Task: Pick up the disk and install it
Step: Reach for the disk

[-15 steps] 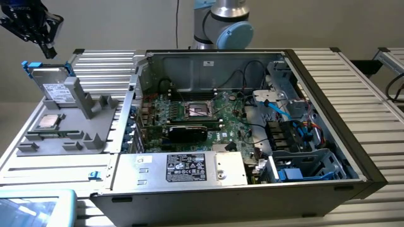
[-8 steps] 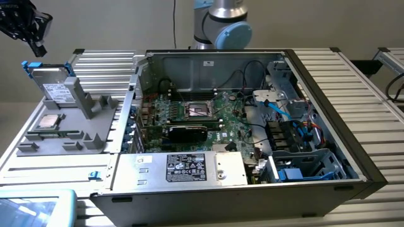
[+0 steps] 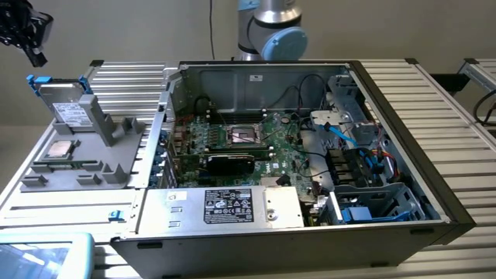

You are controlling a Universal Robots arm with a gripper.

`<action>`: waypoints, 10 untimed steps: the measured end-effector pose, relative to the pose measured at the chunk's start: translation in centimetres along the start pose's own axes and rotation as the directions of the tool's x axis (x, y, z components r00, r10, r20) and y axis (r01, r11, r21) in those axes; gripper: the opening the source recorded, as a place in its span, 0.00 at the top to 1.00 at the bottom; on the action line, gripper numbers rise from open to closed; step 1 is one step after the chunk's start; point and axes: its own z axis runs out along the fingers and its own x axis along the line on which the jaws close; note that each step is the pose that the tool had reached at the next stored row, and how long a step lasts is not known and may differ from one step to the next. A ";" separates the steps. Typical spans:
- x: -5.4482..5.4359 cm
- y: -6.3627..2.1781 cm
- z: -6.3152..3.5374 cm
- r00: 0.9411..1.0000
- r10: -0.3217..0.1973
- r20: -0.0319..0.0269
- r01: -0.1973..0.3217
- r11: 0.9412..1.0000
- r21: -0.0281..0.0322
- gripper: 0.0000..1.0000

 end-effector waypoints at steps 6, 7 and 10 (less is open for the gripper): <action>1.3 0.83 -0.02 1.000 0.000 0.000 0.000 1.000 0.004 0.89; 1.5 0.91 -0.02 1.000 0.000 0.000 0.000 1.000 0.004 0.89; 1.9 1.19 -0.01 1.000 0.000 0.000 0.000 1.000 0.004 0.89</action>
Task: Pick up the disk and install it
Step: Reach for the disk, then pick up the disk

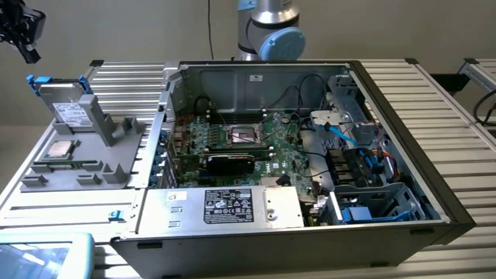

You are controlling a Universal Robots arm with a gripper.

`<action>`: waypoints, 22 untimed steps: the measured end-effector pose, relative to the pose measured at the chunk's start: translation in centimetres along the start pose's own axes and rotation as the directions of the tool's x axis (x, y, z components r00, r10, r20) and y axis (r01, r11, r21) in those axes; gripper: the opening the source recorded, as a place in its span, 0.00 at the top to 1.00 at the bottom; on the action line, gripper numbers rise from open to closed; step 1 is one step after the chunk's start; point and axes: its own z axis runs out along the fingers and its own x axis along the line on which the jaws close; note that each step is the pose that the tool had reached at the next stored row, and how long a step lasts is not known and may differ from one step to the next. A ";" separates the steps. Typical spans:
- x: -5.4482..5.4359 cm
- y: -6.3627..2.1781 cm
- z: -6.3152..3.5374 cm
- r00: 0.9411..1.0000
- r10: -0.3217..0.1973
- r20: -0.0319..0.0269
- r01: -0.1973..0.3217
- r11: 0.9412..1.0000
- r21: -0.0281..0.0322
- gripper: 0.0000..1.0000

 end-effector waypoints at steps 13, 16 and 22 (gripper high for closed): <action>0.1 0.08 0.00 1.000 0.000 0.000 0.000 1.000 0.000 0.89; 0.1 0.08 0.00 1.000 0.000 0.000 0.000 1.000 0.000 0.89; 0.2 0.08 0.01 0.998 -0.062 0.001 0.062 0.998 0.000 0.89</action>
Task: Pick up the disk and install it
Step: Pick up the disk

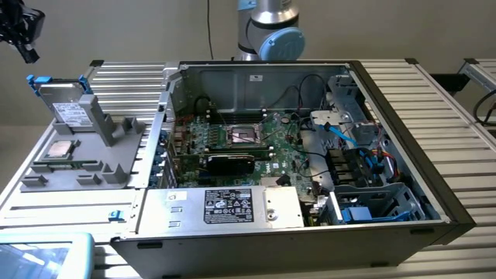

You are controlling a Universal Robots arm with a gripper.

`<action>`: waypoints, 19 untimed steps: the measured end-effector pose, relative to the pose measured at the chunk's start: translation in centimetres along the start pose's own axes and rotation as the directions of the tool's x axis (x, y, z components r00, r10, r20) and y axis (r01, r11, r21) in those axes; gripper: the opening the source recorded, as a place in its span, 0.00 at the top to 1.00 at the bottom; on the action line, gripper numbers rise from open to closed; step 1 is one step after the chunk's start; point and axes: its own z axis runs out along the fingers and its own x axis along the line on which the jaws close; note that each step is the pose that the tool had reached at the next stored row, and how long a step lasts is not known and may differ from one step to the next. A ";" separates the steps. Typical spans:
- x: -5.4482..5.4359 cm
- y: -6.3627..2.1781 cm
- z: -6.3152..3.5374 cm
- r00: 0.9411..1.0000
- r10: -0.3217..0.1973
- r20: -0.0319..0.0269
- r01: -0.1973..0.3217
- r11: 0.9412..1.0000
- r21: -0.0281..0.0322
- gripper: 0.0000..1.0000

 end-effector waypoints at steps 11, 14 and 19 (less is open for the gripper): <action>0.0 0.00 0.01 0.980 -0.198 0.004 0.198 0.980 0.000 0.89; 0.0 0.00 0.01 0.968 -0.251 0.005 0.251 0.968 0.000 0.89; 0.0 0.00 0.01 0.942 -0.337 0.007 0.337 0.942 0.000 0.89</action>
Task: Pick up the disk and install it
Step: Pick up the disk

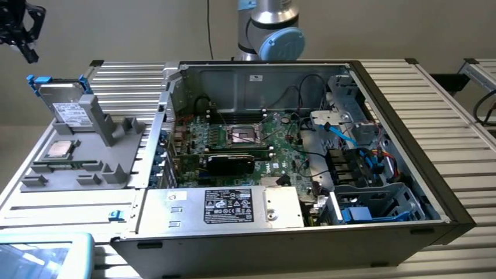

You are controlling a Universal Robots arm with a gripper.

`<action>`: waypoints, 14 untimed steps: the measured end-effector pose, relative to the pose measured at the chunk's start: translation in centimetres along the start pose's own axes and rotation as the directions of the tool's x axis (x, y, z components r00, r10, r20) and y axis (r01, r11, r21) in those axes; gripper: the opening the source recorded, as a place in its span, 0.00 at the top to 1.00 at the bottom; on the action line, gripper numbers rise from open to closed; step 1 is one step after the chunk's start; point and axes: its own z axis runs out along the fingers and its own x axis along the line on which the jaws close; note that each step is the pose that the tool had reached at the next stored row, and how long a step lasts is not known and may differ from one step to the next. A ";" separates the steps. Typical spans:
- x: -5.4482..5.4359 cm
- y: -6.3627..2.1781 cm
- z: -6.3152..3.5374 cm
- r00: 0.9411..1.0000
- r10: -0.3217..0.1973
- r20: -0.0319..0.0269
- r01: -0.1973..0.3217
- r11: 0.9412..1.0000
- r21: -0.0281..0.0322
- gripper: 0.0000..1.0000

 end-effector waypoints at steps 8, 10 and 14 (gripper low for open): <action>0.0 0.00 0.00 0.990 -0.143 0.003 0.143 0.990 0.000 0.89; 0.0 0.00 0.00 0.984 -0.179 0.003 0.179 0.984 0.000 0.89; 0.0 0.00 0.00 0.968 -0.249 0.005 0.249 0.968 0.000 0.89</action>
